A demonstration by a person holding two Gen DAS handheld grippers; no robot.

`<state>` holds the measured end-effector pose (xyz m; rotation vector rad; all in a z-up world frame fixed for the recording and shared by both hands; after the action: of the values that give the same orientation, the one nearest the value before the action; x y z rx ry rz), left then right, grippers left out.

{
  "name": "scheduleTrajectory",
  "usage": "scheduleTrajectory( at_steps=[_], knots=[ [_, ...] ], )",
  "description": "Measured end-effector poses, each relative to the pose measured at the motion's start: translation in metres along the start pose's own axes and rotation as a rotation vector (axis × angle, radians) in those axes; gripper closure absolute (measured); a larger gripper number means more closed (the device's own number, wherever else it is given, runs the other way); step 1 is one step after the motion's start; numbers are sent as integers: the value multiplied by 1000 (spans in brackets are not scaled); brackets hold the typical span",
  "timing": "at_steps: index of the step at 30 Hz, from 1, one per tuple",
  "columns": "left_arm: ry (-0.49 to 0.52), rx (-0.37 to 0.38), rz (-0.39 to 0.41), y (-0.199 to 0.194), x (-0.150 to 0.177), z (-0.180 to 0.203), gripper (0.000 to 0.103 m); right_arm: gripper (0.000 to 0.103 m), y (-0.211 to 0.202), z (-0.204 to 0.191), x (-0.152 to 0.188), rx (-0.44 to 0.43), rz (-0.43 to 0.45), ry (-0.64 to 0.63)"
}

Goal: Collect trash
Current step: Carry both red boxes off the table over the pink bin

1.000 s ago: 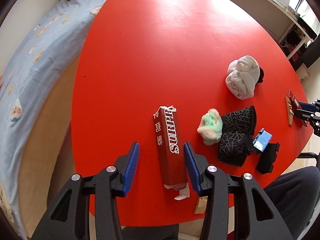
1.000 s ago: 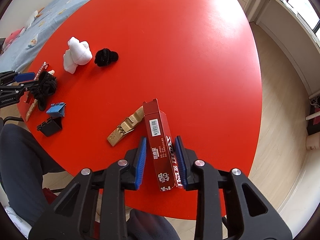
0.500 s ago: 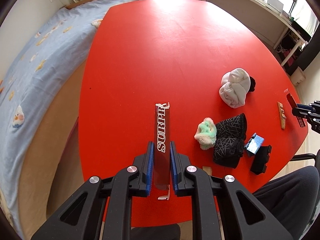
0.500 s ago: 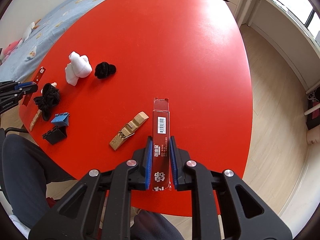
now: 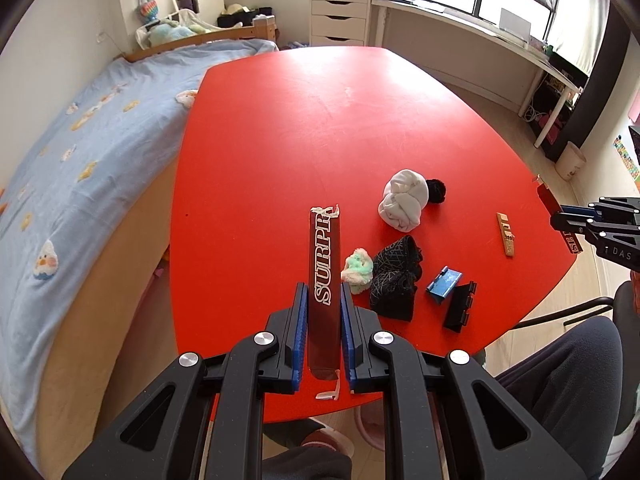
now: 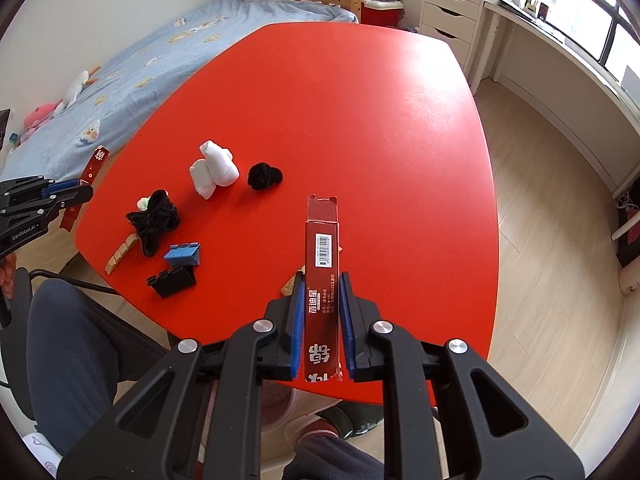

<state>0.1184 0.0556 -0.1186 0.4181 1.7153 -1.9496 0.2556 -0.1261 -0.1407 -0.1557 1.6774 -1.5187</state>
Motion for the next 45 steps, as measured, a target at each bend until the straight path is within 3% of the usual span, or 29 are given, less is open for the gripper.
scheduleTrajectory(
  at_steps=[10, 21, 35, 45],
  knots=[
    [60, 70, 81, -37, 11, 36, 88, 87, -52, -29, 18, -40, 117, 8],
    [85, 131, 97, -51, 41, 67, 88, 87, -93, -65, 51, -99, 181, 5],
    [85, 210, 47, -51, 93, 93, 88, 87, -94, -100, 101, -156, 127, -16],
    [99, 231, 43, -53, 99, 103, 88, 87, -91, -108, 107, -175, 123, -16]
  ],
)
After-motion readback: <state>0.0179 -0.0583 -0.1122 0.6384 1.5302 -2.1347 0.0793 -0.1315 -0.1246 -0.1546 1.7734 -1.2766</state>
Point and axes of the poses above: each gripper's, at about its wrist camera, not at the fingertips, and y roughly the way its jaws point, z to its right, x to its underside, the point moved 9 cm from there along y, roughly the way its jaws point, and after that the axes turned 9 degrees about x, right-handed, at the moved point
